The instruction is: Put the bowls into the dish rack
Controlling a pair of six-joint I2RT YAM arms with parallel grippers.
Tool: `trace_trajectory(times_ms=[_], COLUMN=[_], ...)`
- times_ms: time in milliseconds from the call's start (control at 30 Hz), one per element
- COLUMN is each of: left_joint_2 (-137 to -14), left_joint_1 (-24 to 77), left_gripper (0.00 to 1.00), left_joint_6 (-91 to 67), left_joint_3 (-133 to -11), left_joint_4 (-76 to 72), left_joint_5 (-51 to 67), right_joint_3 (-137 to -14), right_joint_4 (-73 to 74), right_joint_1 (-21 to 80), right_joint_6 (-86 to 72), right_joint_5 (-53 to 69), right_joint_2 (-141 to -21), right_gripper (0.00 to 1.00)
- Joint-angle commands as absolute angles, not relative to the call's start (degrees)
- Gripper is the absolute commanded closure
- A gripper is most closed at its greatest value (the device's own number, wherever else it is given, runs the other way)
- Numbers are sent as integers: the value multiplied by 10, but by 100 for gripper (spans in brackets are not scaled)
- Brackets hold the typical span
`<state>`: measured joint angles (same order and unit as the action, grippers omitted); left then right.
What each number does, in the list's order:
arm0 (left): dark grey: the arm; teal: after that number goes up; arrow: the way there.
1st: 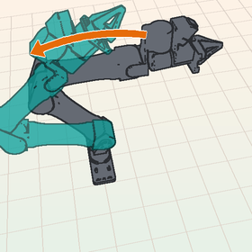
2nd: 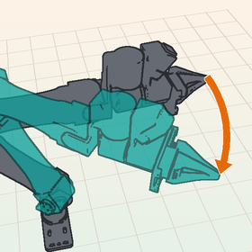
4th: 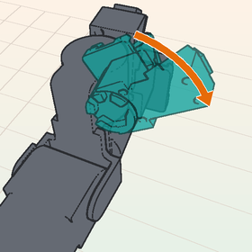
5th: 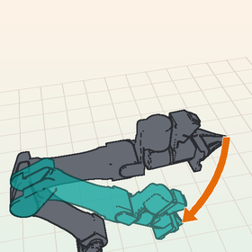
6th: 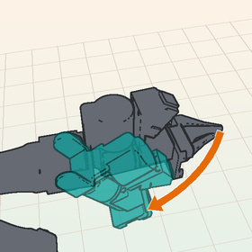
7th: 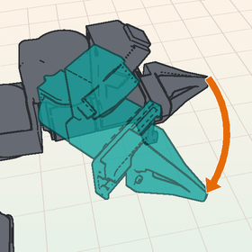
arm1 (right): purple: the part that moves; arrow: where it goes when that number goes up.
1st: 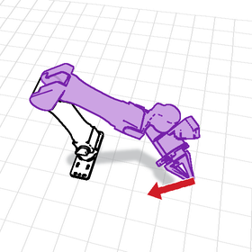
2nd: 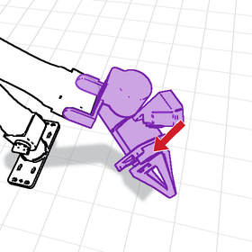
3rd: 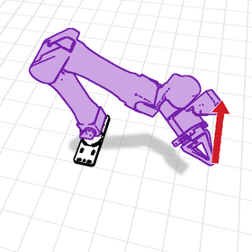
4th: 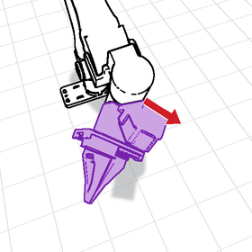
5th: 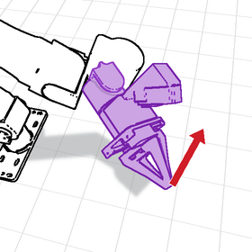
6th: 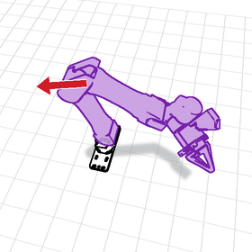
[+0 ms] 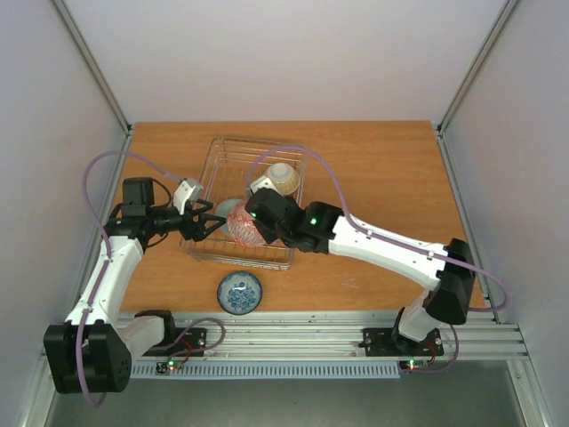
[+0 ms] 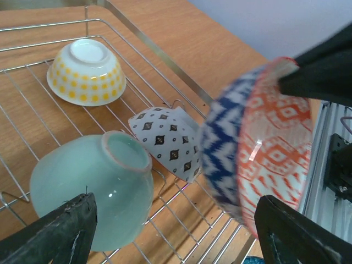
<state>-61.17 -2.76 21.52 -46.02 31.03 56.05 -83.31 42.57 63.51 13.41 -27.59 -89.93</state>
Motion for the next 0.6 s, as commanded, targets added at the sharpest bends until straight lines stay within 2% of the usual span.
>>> trace_trajectory(times_ms=[0, 233, 567], left_joint_2=[-607, -606, -627], left_joint_1=[-28, -28, -28], left_gripper=[21, 21, 21], left_joint_6=[240, 255, 217], left_joint_3=[-467, -467, -469], left_joint_4=[326, 338, 308], left_joint_5=[596, 607, 556], right_joint_3=[-900, -975, -984], right_joint_4=[410, 410, 390], right_joint_1=[619, 615, 615], right_joint_6=[175, 211, 220], right_joint_5=[-300, -299, -238], right_joint_2=[-942, -978, -964], right_gripper=[99, 99, 99])
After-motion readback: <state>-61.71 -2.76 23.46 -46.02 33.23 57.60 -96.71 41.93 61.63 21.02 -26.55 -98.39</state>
